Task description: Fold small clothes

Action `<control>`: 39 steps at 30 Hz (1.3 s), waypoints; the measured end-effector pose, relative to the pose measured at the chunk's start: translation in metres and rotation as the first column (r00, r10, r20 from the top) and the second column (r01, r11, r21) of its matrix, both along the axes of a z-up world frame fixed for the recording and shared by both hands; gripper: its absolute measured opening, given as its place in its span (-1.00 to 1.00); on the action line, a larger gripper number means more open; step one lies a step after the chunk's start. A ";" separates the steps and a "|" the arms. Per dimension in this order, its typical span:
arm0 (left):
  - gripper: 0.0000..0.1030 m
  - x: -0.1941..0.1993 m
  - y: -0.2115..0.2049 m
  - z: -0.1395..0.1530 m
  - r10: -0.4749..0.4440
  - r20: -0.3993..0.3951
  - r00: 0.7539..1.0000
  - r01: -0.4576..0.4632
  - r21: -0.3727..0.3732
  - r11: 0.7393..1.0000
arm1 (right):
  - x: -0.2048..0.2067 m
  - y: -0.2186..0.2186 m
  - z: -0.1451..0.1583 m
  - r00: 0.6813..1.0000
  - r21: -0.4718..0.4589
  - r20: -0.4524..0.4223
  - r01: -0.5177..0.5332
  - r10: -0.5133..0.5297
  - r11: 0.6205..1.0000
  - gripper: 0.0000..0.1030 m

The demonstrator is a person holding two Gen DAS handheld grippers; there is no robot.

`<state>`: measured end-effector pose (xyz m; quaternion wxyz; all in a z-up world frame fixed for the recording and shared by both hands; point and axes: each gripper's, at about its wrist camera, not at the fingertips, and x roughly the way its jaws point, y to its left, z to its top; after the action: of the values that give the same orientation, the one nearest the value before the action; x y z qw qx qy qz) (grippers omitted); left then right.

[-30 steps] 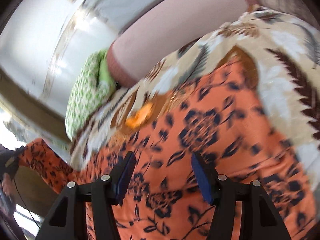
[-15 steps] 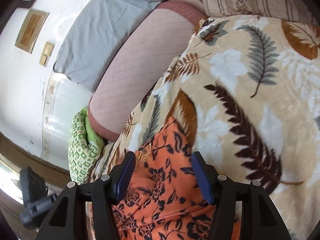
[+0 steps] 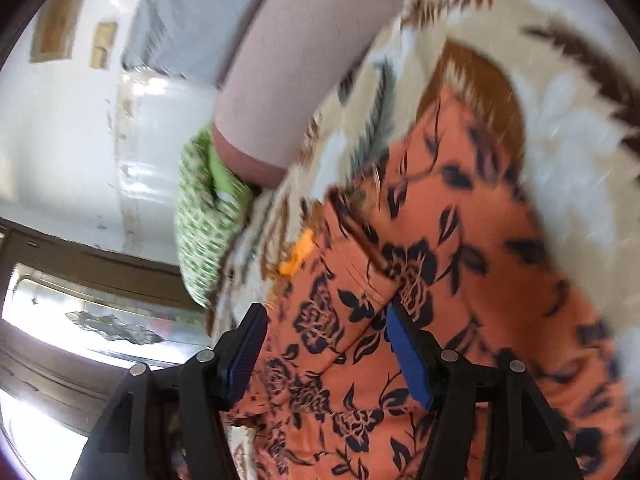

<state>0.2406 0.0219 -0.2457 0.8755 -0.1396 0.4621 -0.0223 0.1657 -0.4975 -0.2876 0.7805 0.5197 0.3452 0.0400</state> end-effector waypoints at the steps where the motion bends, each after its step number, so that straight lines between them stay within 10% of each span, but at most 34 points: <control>1: 0.58 0.003 0.012 -0.009 0.038 -0.011 0.999 -0.038 0.005 0.999 | 0.009 0.006 -0.005 1.000 -0.007 -0.015 -0.015 0.015 1.000 0.28; 11: 0.59 0.029 0.030 -0.064 0.149 -0.124 0.981 -0.145 0.045 0.988 | 0.046 0.015 -0.032 0.997 -0.055 -0.051 0.052 -0.055 0.997 0.27; 15: 0.59 0.029 0.018 -0.064 0.137 -0.104 0.985 -0.124 0.121 0.985 | 0.051 0.025 -0.032 0.998 -0.140 -0.031 0.046 -0.051 0.989 -0.61; 22: 0.59 0.030 0.014 -0.065 0.118 -0.110 0.987 -0.098 0.170 0.980 | 0.028 0.014 -0.004 0.992 -0.166 0.051 0.126 -0.119 0.978 -0.78; 30: 0.59 0.024 0.011 -0.064 0.110 -0.107 0.988 -0.089 0.184 0.979 | 0.019 -0.002 -0.013 0.996 -0.108 -0.012 0.091 -0.093 0.990 -0.70; 39: 0.59 0.023 0.014 -0.059 0.114 -0.099 0.988 -0.096 0.168 0.981 | 0.027 0.001 -0.022 0.996 -0.075 -0.077 0.047 -0.052 0.996 0.25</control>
<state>0.2635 0.0360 -0.3047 0.8575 -0.0929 0.5013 0.0696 0.1923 -0.4969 -0.3098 0.7855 0.5006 0.3638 -0.0125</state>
